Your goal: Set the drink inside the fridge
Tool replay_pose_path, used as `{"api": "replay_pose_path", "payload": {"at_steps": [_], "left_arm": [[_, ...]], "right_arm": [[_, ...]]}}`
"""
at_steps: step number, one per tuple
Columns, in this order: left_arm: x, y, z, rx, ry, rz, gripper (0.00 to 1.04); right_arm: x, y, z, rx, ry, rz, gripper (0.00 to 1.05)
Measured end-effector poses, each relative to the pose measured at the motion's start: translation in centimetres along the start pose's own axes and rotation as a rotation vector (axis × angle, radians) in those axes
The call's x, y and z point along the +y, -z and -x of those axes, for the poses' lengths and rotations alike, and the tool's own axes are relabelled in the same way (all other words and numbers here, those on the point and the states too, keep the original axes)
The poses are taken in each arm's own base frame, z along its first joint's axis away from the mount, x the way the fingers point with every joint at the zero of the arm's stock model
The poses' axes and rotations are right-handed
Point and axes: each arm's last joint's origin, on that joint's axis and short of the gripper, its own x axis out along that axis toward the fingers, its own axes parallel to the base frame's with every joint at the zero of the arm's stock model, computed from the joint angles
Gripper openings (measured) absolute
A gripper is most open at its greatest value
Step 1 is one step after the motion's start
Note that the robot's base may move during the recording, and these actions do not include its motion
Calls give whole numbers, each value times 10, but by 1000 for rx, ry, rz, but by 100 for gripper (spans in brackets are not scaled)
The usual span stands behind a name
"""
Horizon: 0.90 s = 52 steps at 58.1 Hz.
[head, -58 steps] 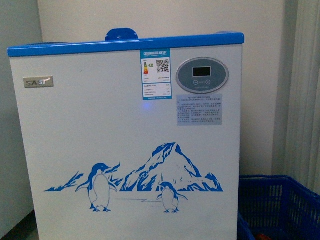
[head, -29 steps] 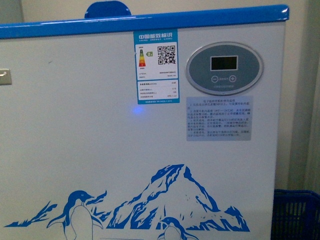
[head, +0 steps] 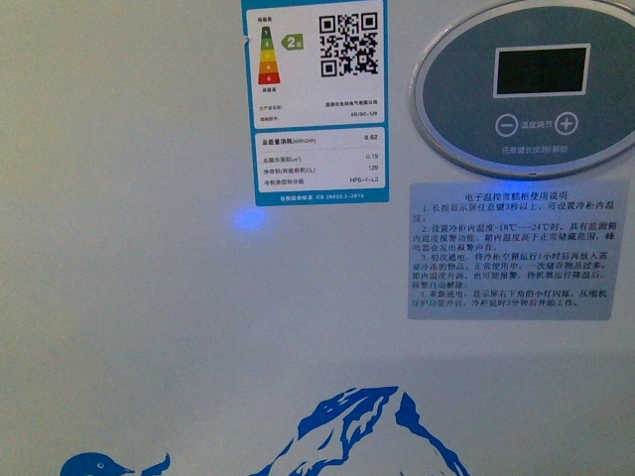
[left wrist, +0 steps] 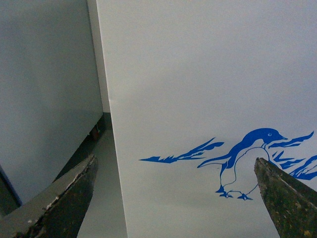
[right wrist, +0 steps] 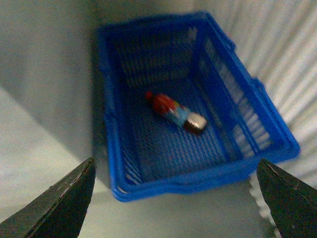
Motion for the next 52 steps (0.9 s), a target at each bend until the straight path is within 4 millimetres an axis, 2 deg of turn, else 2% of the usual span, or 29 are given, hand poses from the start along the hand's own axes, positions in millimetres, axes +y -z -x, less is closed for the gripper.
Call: {"api": "replay_pose_path", "payload": {"at_steps": [5, 9, 14, 18, 29, 35, 45, 52], "left_arm": [[0, 0, 0, 0, 1, 0, 97], [0, 0, 0, 0, 0, 0, 97], [0, 0, 0, 0, 0, 0, 97], [0, 0, 0, 0, 0, 0, 97], [0, 0, 0, 0, 0, 0, 97], [0, 0, 0, 0, 0, 0, 97], [0, 0, 0, 0, 0, 0, 97], [0, 0, 0, 0, 0, 0, 97]], "right_arm": [[-12, -2, -18, 81, 67, -13, 97], [-22, -11, -43, 90, 140, 44, 97], [-24, -25, -83, 86, 140, 179, 97], [-21, -28, -121, 108, 118, 293, 97], [-10, 7, -222, 294, 99, 637, 97], [-2, 18, -252, 347, 89, 716, 97], [12, 27, -292, 389, 84, 790, 97], [23, 38, -334, 409, 93, 822, 97]]}}
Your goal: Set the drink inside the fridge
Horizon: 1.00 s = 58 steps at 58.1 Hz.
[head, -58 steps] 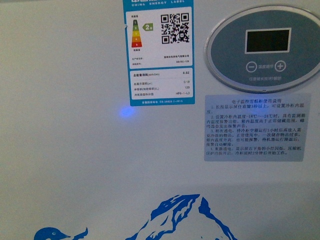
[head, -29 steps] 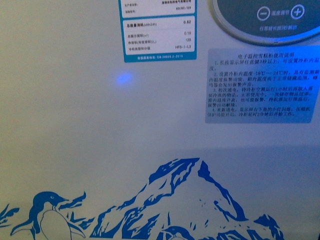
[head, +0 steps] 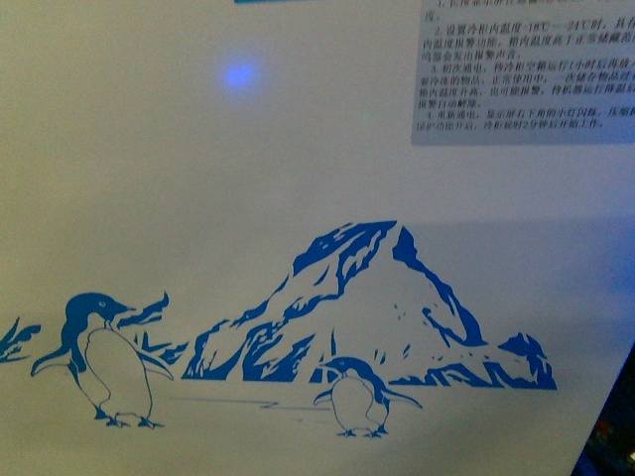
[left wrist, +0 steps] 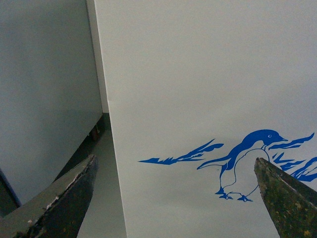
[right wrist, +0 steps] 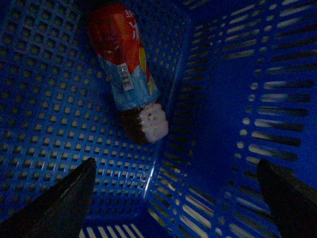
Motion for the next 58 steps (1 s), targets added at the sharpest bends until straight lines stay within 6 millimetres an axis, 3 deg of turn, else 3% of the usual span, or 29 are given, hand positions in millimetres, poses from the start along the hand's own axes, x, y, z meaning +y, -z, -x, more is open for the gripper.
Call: {"api": "replay_pose_path", "payload": {"at_steps": [15, 31, 58], "left_arm": [[0, 0, 0, 0, 0, 0, 97], [0, 0, 0, 0, 0, 0, 97], [0, 0, 0, 0, 0, 0, 97]], "right_arm": [[24, -14, -72, 79, -41, 39, 97], [31, -27, -134, 135, -40, 38, 97], [45, -24, -184, 208, -91, 4, 97]]}}
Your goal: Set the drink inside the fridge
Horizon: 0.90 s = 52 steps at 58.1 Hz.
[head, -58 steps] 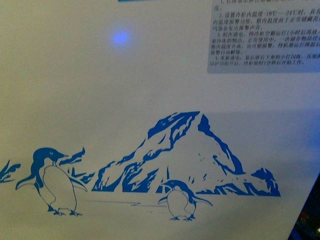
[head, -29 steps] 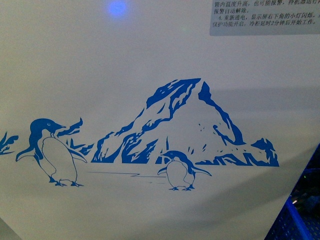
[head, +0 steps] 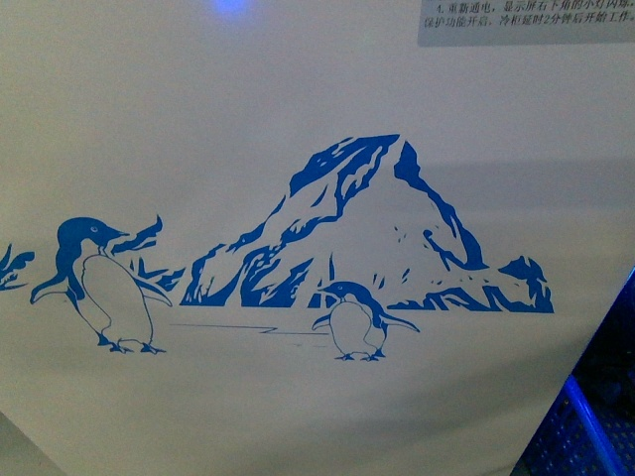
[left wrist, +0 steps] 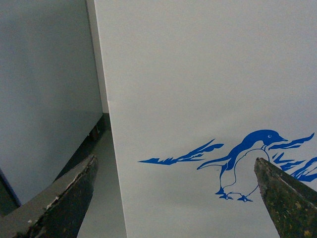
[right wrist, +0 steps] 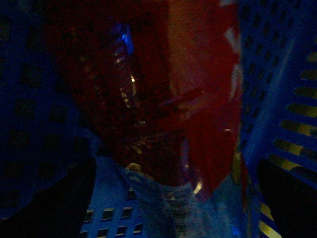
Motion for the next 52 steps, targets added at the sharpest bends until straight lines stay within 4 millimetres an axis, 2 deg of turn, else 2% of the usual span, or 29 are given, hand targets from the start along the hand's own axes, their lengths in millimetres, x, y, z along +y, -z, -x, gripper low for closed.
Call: {"api": "replay_pose_path", "payload": {"at_steps": [16, 30, 35, 44, 52], "left_arm": [[0, 0, 0, 0, 0, 0, 97], [0, 0, 0, 0, 0, 0, 97], [0, 0, 0, 0, 0, 0, 97], [0, 0, 0, 0, 0, 0, 97], [0, 0, 0, 0, 0, 0, 97]], "right_arm": [[-6, -7, -18, 9, -23, -40, 97], [-11, -15, -21, 23, -47, -87, 97], [-12, -15, -21, 28, -60, -90, 88], [-8, -14, -21, 37, -80, -80, 62], [-6, -11, -20, 42, -73, -82, 45]]}}
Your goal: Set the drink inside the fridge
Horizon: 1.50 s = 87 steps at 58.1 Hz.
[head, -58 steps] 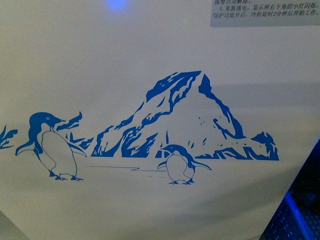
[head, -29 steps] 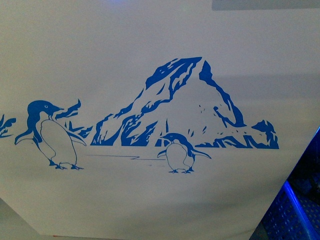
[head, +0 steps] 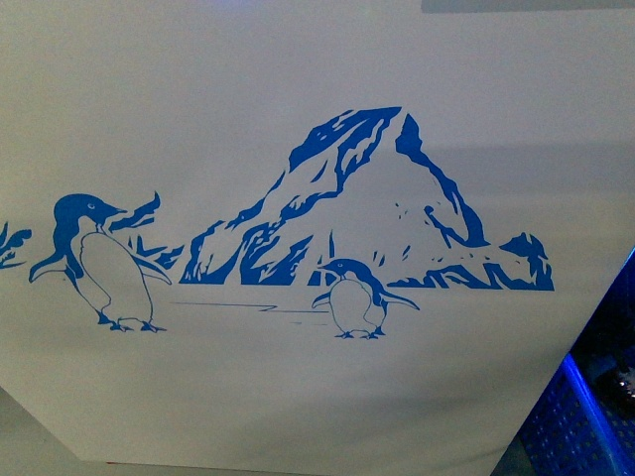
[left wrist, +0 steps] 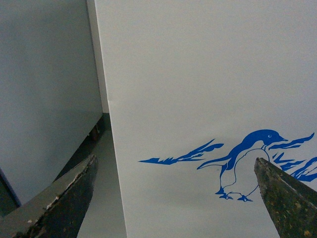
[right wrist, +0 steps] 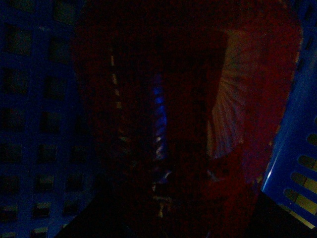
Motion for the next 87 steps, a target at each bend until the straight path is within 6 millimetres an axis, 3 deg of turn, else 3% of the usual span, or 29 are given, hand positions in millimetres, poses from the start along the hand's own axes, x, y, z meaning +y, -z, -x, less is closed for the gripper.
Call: {"api": "replay_pose_path", "payload": {"at_steps": [6, 23, 32, 43, 51, 62, 76, 83, 87], "left_arm": [[0, 0, 0, 0, 0, 0, 97], [0, 0, 0, 1, 0, 0, 97], [0, 0, 0, 0, 0, 0, 97], [0, 0, 0, 0, 0, 0, 97], [0, 0, 0, 1, 0, 0, 97], [0, 0, 0, 1, 0, 0, 97], [0, 0, 0, 0, 0, 0, 97], [0, 0, 0, 0, 0, 0, 97], [0, 0, 0, 0, 0, 0, 97]], "right_arm": [[-1, 4, 5, -9, 4, -12, 39], [4, 17, 20, -19, -4, -33, 39], [9, 21, 45, -53, -9, -59, 38], [-2, 11, 96, -149, -8, -95, 38], [-20, 0, 139, -228, -2, -125, 38], [-68, -6, 247, -424, 38, -229, 37], [-99, 21, 340, -595, 8, -337, 37], [-109, 43, 383, -674, -19, -387, 37], [-116, 64, 419, -743, -47, -439, 37]]}}
